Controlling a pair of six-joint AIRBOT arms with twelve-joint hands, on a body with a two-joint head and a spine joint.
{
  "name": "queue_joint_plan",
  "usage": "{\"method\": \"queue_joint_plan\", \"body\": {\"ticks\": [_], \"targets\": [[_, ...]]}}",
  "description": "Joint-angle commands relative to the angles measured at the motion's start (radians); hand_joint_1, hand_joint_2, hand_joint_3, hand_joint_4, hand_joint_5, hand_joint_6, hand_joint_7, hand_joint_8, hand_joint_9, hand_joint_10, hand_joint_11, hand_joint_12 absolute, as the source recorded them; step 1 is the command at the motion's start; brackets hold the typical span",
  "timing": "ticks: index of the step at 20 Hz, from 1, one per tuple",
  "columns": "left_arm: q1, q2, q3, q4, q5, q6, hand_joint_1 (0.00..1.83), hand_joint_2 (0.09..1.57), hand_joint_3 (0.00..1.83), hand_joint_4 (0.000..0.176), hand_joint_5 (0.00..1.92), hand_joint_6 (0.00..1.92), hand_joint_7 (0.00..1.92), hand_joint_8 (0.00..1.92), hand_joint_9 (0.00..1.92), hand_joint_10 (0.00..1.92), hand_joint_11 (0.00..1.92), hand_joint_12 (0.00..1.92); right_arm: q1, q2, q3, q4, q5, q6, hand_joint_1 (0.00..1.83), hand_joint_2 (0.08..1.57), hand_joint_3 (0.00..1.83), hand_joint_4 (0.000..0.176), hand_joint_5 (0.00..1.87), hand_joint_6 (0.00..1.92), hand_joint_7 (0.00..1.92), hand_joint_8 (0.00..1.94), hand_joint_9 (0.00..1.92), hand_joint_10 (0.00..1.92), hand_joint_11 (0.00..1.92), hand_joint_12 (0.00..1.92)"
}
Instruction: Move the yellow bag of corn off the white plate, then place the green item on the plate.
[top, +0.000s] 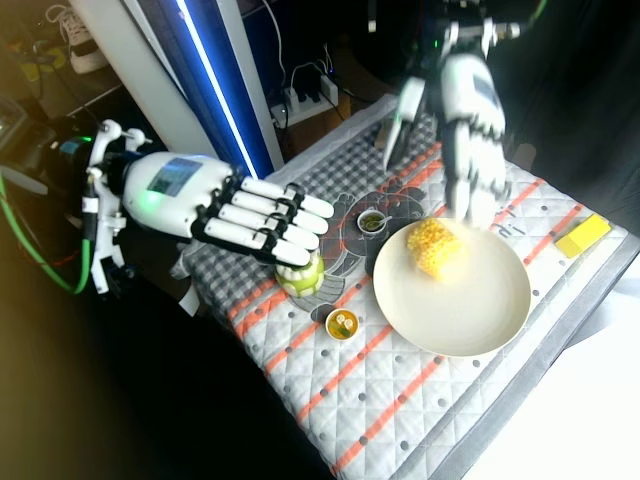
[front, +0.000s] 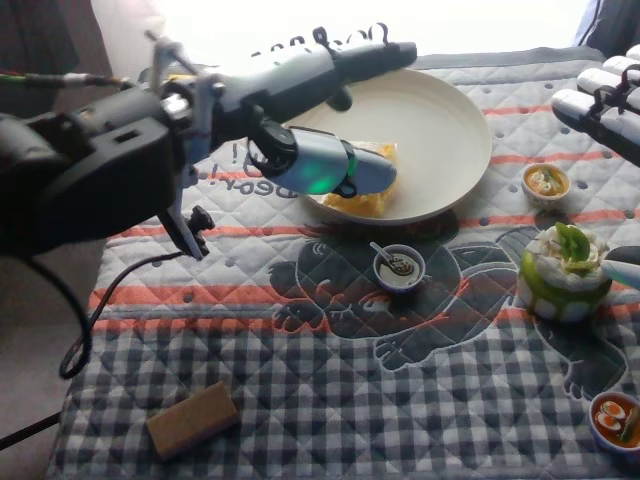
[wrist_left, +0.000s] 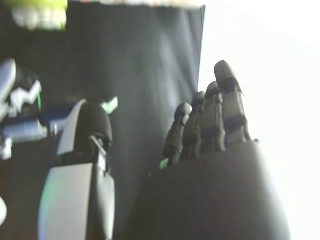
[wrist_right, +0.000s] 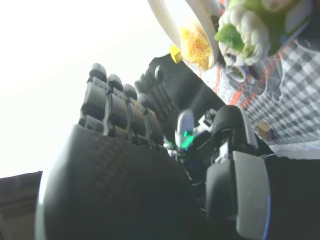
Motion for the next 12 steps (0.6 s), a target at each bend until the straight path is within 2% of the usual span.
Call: {"method": "queue_joint_plan", "body": {"ticks": [1, 2, 3, 4, 5, 6, 7, 8, 9, 10, 11, 12], "targets": [[-0.023, -0.017, 0.014, -0.007, -0.042, 0.030, 0.88, 1.07, 0.00, 0.046, 0.19, 0.03, 0.18, 0.02, 0.21, 0.05, 0.00, 1.23, 0.010, 0.002, 0.002, -0.012, 0.121, -0.003, 0.54, 1.20, 0.00, 0.014, 0.00, 0.00, 0.00, 0.00, 0.00, 0.00, 0.00, 0.00], [-0.032, -0.041, 0.033, -0.044, -0.003, 0.100, 0.83, 1.07, 0.00, 0.059, 0.23, 0.03, 0.23, 0.03, 0.25, 0.06, 0.00, 1.37, 0.009, 0.002, 0.003, -0.011, 0.121, -0.003, 0.58, 1.20, 0.00, 0.013, 0.00, 0.00, 0.00, 0.00, 0.00, 0.00, 0.00, 0.00], [-0.035, -0.052, 0.041, -0.056, 0.014, 0.129, 0.78, 1.08, 0.00, 0.058, 0.27, 0.04, 0.30, 0.04, 0.30, 0.09, 0.00, 1.47, 0.008, 0.002, 0.003, -0.010, 0.121, -0.003, 0.59, 1.20, 0.00, 0.013, 0.00, 0.00, 0.00, 0.00, 0.00, 0.00, 0.00, 0.00], [-0.040, -0.076, 0.060, -0.087, 0.046, 0.186, 0.74, 1.09, 0.00, 0.049, 0.31, 0.01, 0.35, 0.02, 0.29, 0.25, 0.00, 1.55, 0.008, 0.002, 0.003, -0.009, 0.121, -0.002, 0.59, 1.20, 0.00, 0.006, 0.00, 0.00, 0.00, 0.00, 0.00, 0.00, 0.00, 0.00], [-0.042, -0.090, 0.075, -0.088, 0.063, 0.196, 0.75, 1.12, 0.00, 0.034, 0.36, 0.02, 0.39, 0.03, 0.17, 0.63, 0.00, 1.66, 0.007, 0.001, 0.004, -0.008, 0.121, -0.001, 0.61, 1.20, 0.00, 0.000, 0.00, 0.00, 0.00, 0.00, 0.00, 0.00, 0.00, 0.00], [-0.044, -0.104, 0.092, -0.089, 0.077, 0.197, 0.83, 1.07, 0.00, 0.010, 0.46, 0.06, 0.48, 0.07, 0.11, 0.95, 0.00, 1.77, 0.006, 0.001, 0.004, -0.008, 0.121, -0.001, 0.61, 1.20, 0.00, 0.000, 0.00, 0.00, 0.00, 0.00, 0.00, 0.00, 0.00, 0.00], [-0.045, -0.116, 0.107, -0.090, 0.090, 0.197, 0.88, 1.04, 0.00, 0.029, 0.51, 0.24, 0.49, 0.25, 0.06, 1.20, 0.00, 1.86, 0.006, -0.001, 0.005, -0.008, 0.121, 0.001, 0.60, 1.21, 0.00, 0.000, 0.00, 0.00, 0.00, 0.00, 0.00, 0.00, 0.00, 0.00], [-0.049, -0.131, 0.126, -0.093, 0.101, 0.197, 0.87, 1.05, 0.00, 0.006, 0.45, 0.60, 0.37, 0.72, 0.03, 1.44, 0.00, 1.91, 0.005, -0.001, 0.006, -0.008, 0.121, 0.004, 0.60, 1.21, 0.00, 0.000, 0.00, 0.00, 0.00, 0.00, 0.00, 0.00, 0.00, 0.00], [-0.052, -0.139, 0.137, -0.096, 0.107, 0.197, 1.03, 1.11, 0.01, 0.000, 0.40, 0.98, 0.31, 1.06, 0.10, 1.58, 0.12, 1.92, 0.004, -0.001, 0.007, -0.008, 0.121, 0.006, 0.61, 1.21, 0.00, 0.000, 0.00, 0.00, 0.00, 0.00, 0.00, 0.00, 0.00, 0.00], [-0.058, -0.150, 0.153, -0.100, 0.113, 0.197, 1.06, 1.19, 0.01, 0.000, 0.70, 1.24, 0.36, 1.17, 0.17, 1.56, 0.17, 1.92, 0.002, -0.002, 0.008, -0.008, 0.121, 0.010, 0.60, 1.21, 0.00, 0.000, 0.00, 0.00, 0.00, 0.00, 0.00, 0.00, 0.00, 0.00], [-0.063, -0.155, 0.160, -0.101, 0.113, 0.197, 1.19, 1.15, 0.01, 0.000, 0.96, 0.93, 0.71, 1.35, 0.53, 1.61, 0.52, 1.92, 0.001, -0.002, 0.008, -0.008, 0.121, 0.011, 0.59, 1.22, 0.01, 0.000, 0.00, 0.00, 0.00, 0.00, 0.00, 0.00, 0.00, 0.00], [-0.065, -0.158, 0.164, -0.101, 0.116, 0.197, 1.22, 1.15, 0.01, 0.000, 1.02, 0.87, 0.79, 1.42, 0.75, 1.74, 0.78, 1.92, 0.001, -0.002, 0.009, -0.008, 0.121, 0.012, 0.57, 1.22, 0.01, 0.000, 0.00, 0.00, 0.00, 0.00, 0.00, 0.00, 0.00, 0.00]]}}
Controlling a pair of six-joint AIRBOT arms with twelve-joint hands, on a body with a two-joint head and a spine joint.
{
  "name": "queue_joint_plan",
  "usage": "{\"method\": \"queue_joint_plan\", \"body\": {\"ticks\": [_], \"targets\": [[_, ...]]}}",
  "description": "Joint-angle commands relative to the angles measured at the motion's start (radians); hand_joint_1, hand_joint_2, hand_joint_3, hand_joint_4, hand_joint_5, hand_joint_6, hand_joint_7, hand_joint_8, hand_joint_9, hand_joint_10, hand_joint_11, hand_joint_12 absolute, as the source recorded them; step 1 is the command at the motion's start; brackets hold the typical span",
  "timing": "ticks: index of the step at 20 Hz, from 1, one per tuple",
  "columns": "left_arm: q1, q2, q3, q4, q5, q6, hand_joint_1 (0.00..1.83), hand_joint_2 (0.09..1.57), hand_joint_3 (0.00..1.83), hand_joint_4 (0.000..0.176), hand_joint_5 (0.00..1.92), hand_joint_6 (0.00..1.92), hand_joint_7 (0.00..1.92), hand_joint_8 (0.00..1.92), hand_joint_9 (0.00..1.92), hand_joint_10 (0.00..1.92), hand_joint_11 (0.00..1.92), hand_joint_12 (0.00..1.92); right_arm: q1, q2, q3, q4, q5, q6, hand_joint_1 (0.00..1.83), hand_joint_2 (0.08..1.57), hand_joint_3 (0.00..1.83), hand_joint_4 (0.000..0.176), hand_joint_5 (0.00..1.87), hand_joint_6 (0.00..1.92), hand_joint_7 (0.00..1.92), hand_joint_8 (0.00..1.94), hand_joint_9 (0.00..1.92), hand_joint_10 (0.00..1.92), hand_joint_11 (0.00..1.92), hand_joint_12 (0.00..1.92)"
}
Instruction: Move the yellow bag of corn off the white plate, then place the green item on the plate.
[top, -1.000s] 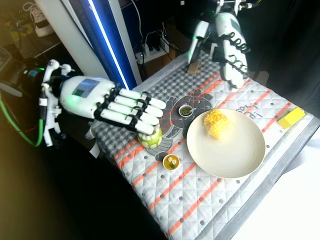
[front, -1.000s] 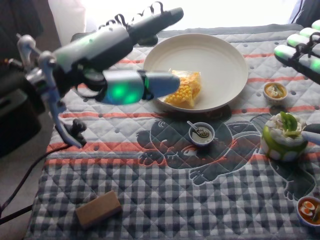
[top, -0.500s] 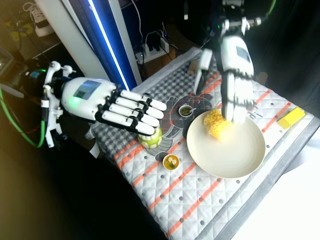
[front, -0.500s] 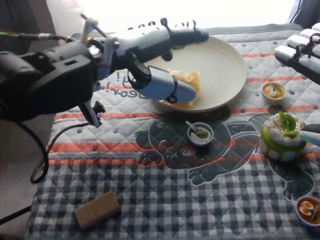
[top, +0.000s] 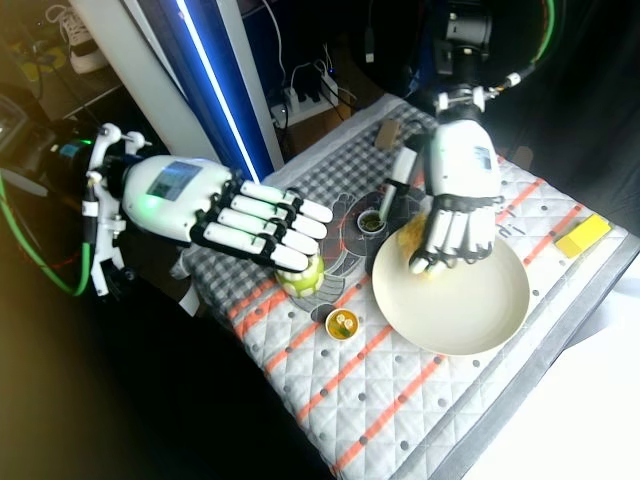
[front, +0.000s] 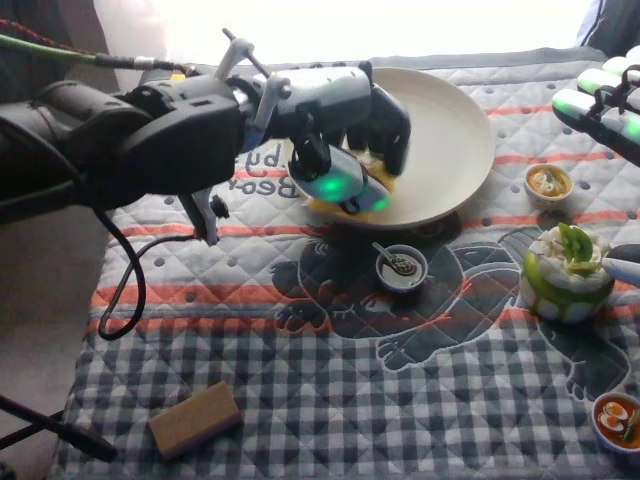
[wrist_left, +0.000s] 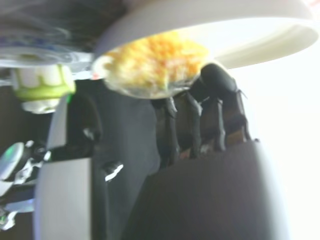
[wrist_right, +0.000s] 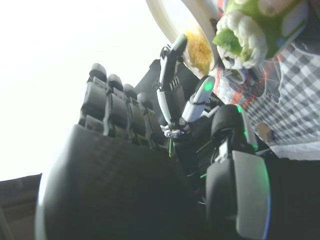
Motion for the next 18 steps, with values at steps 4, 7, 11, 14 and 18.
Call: {"method": "queue_joint_plan", "body": {"ticks": [4, 7, 11, 14, 18], "targets": [[-0.027, -0.030, 0.031, -0.011, -0.067, -0.003, 1.10, 1.33, 0.02, 0.000, 0.70, 1.43, 0.50, 1.77, 0.39, 1.92, 0.60, 1.92, 0.003, -0.002, 0.007, -0.008, 0.119, 0.007, 0.52, 1.24, 0.01, 0.004, 0.00, 0.00, 0.00, 0.00, 0.00, 0.00, 0.00, 0.00], [-0.037, -0.038, 0.042, -0.022, -0.066, -0.003, 1.12, 1.31, 0.00, 0.000, 0.73, 1.36, 0.56, 1.76, 0.66, 1.92, 0.95, 1.92, 0.002, -0.003, 0.008, -0.008, 0.119, 0.009, 0.51, 1.25, 0.01, 0.000, 0.00, 0.00, 0.00, 0.00, 0.00, 0.00, 0.00, 0.00], [-0.039, -0.028, 0.033, -0.038, -0.087, -0.003, 1.17, 1.32, 0.00, 0.000, 0.83, 1.19, 0.66, 1.67, 0.80, 1.92, 1.10, 1.92, 0.001, -0.003, 0.009, -0.008, 0.119, 0.010, 0.50, 1.26, 0.01, 0.000, 0.00, 0.00, 0.00, 0.00, 0.00, 0.00, 0.00, 0.00], [-0.044, 0.008, -0.006, -0.048, -0.125, -0.003, 1.11, 1.38, 0.00, 0.000, 0.61, 1.53, 0.46, 1.80, 0.37, 1.88, 0.66, 1.92, 0.001, -0.003, 0.009, -0.006, 0.119, 0.012, 0.51, 1.26, 0.01, 0.000, 0.00, 0.00, 0.00, 0.00, 0.00, 0.00, 0.00, 0.00], [-0.042, 0.076, -0.086, -0.043, -0.195, -0.003, 1.59, 1.23, 0.01, 0.000, 0.36, 1.51, 0.06, 1.66, 0.43, 1.76, 0.51, 1.92, 0.001, -0.003, 0.009, -0.003, 0.119, 0.012, 0.55, 1.26, 0.00, 0.000, 0.00, 0.00, 0.00, 0.00, 0.00, 0.00, 0.00, 0.00]]}}
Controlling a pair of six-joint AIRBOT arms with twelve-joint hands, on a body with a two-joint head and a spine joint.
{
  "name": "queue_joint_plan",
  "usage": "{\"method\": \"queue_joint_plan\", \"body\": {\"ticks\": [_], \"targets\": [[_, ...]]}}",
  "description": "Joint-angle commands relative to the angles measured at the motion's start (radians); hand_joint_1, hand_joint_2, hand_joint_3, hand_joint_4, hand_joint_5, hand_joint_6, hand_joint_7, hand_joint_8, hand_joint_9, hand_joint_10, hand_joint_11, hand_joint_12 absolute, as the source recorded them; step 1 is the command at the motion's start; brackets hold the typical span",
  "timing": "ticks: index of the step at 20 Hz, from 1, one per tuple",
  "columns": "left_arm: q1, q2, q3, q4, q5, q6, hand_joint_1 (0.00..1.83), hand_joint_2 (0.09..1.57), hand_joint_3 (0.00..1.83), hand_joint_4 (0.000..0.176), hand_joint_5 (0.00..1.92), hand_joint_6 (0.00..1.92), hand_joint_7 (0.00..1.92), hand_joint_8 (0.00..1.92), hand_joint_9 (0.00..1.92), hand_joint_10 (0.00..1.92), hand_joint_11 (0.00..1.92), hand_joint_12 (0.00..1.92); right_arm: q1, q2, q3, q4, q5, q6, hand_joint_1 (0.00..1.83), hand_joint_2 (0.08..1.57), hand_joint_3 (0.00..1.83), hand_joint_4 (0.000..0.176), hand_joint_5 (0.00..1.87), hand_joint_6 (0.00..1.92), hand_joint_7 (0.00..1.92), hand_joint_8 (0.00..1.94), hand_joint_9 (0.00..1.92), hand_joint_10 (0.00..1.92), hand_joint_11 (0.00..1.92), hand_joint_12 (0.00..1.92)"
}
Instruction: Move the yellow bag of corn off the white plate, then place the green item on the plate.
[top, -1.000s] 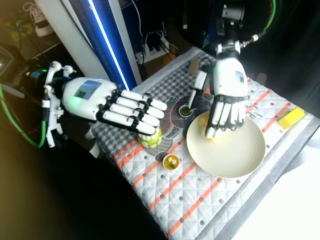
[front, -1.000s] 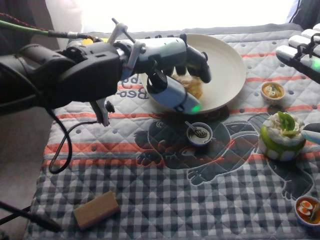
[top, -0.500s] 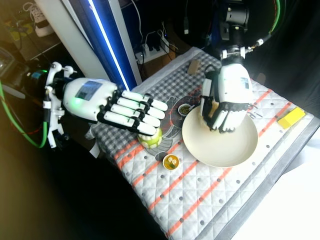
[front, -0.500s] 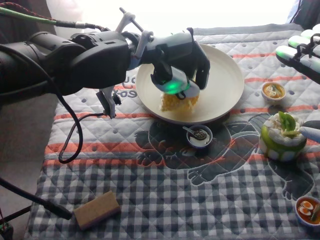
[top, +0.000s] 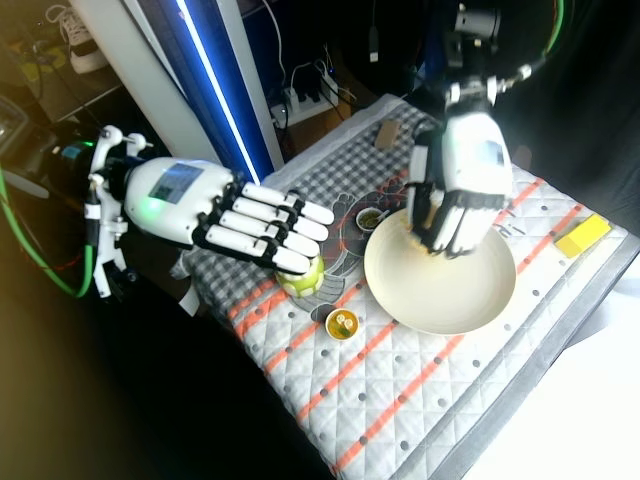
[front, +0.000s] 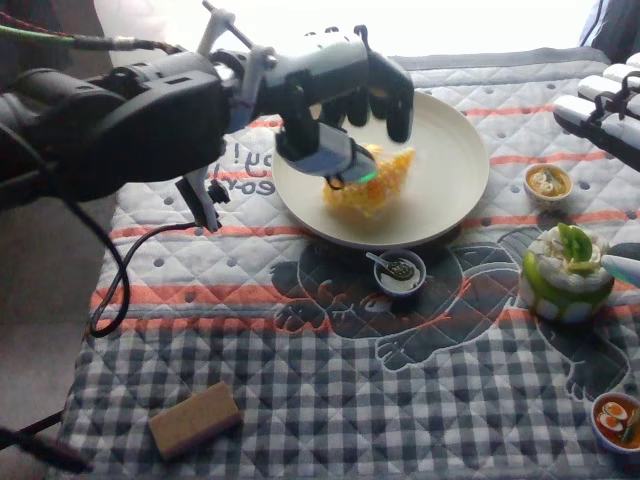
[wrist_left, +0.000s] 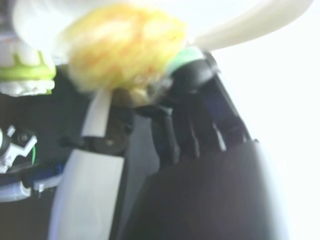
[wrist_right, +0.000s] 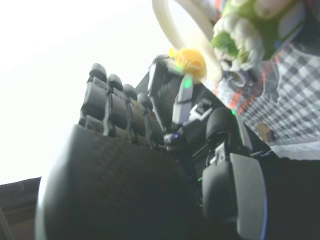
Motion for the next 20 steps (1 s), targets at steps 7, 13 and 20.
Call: {"method": "queue_joint_plan", "body": {"ticks": [7, 13, 20], "targets": [[-0.004, 0.054, -0.080, 0.064, -0.177, -0.004, 1.47, 1.35, 0.00, 0.000, 0.38, 1.42, 0.41, 1.70, 0.45, 1.90, 0.38, 1.92, 0.004, -0.001, 0.003, 0.006, 0.123, 0.003, 0.56, 1.27, 0.00, 0.000, 0.00, 0.00, 0.00, 0.00, 0.00, 0.00, 0.00, 0.00], [0.027, -0.063, 0.051, 0.010, -0.074, -0.007, 0.89, 1.08, 0.01, 0.087, 0.36, 0.24, 0.30, 0.18, 0.00, 1.07, 0.00, 1.80, 0.003, -0.005, 0.004, 0.006, 0.123, 0.003, 0.50, 1.27, 0.00, 0.029, 0.00, 0.00, 0.00, 0.00, 0.00, 0.00, 0.00, 0.00], [0.050, -0.095, 0.097, -0.009, -0.033, -0.009, 0.89, 1.04, 0.00, 0.081, 0.45, 0.09, 0.41, 0.08, 0.08, 1.02, 0.07, 1.78, 0.001, -0.006, 0.004, 0.006, 0.123, 0.004, 0.48, 1.28, 0.01, 0.000, 0.00, 0.00, 0.00, 0.00, 0.00, 0.00, 0.00, 0.00]]}}
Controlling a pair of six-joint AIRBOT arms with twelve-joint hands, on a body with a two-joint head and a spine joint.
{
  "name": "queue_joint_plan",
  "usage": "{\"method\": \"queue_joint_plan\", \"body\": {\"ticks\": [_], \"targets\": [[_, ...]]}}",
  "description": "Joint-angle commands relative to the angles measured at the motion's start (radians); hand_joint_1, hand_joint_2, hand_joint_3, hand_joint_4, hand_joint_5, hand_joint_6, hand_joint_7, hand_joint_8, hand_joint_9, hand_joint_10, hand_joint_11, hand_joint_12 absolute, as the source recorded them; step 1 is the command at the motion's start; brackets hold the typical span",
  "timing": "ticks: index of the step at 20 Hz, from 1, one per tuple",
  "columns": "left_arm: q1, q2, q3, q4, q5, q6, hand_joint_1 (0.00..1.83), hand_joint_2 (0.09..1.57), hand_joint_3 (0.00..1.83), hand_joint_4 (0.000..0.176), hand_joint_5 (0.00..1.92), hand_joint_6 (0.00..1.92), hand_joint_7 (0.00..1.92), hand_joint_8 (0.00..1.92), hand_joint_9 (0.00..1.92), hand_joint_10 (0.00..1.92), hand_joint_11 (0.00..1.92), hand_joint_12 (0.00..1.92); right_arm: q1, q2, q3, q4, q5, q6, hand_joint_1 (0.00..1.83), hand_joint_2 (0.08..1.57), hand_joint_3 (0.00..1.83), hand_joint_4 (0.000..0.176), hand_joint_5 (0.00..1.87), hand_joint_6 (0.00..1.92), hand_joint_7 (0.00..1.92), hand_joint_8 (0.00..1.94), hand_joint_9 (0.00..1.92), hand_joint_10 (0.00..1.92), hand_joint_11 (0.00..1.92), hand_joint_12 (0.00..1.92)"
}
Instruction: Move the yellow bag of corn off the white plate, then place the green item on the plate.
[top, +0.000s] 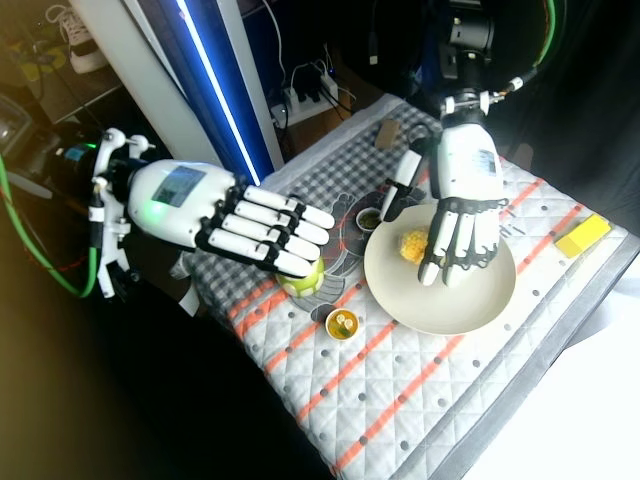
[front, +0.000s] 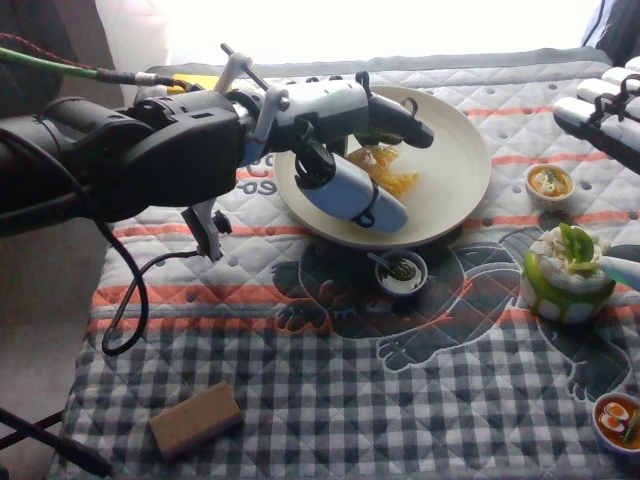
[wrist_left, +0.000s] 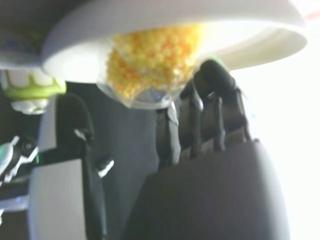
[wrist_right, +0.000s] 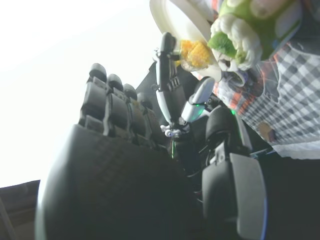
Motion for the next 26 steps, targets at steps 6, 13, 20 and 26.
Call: {"method": "queue_joint_plan", "body": {"ticks": [6, 13, 20, 26], "targets": [[-0.001, -0.050, 0.061, -0.037, -0.068, -0.006, 1.06, 1.24, 0.01, 0.000, 0.72, 1.32, 0.37, 1.12, 0.34, 1.58, 0.51, 1.91, 0.004, 0.001, 0.004, -0.009, 0.122, -0.002, 0.46, 1.27, 0.00, 0.000, 0.00, 0.00, 0.00, 0.00, 0.00, 0.00, 0.02, 0.01], [0.000, -0.080, 0.131, -0.158, -0.072, -0.004, 1.10, 1.33, 0.00, 0.013, 0.63, 1.57, 0.60, 1.69, 0.79, 1.92, 0.97, 1.92, 0.001, 0.000, 0.006, -0.009, 0.122, 0.002, 0.48, 1.28, 0.00, 0.000, 0.00, 0.00, 0.00, 0.00, 0.00, 0.00, 0.00, 0.17], [-0.009, 0.036, -0.022, -0.117, -0.208, -0.001, 1.50, 1.17, 0.00, 0.000, 1.02, 1.92, 1.34, 1.92, 1.49, 1.92, 1.57, 1.92, 0.001, 0.000, 0.006, -0.008, 0.122, 0.008, 0.44, 1.30, 0.00, 0.000, 0.00, 0.00, 0.00, 0.00, 0.00, 0.00, 0.00, 0.05], [0.023, 0.232, -0.271, 0.105, -0.409, -0.151, 1.53, 1.15, 0.00, 0.000, 0.86, 1.92, 1.10, 1.92, 1.27, 1.92, 1.34, 1.92, -0.002, 0.000, 0.006, -0.008, 0.122, 0.019, 0.49, 1.31, 0.01, 0.000, 0.00, 0.00, 0.00, 0.00, 0.00, 0.00, 0.00, 0.00]]}}
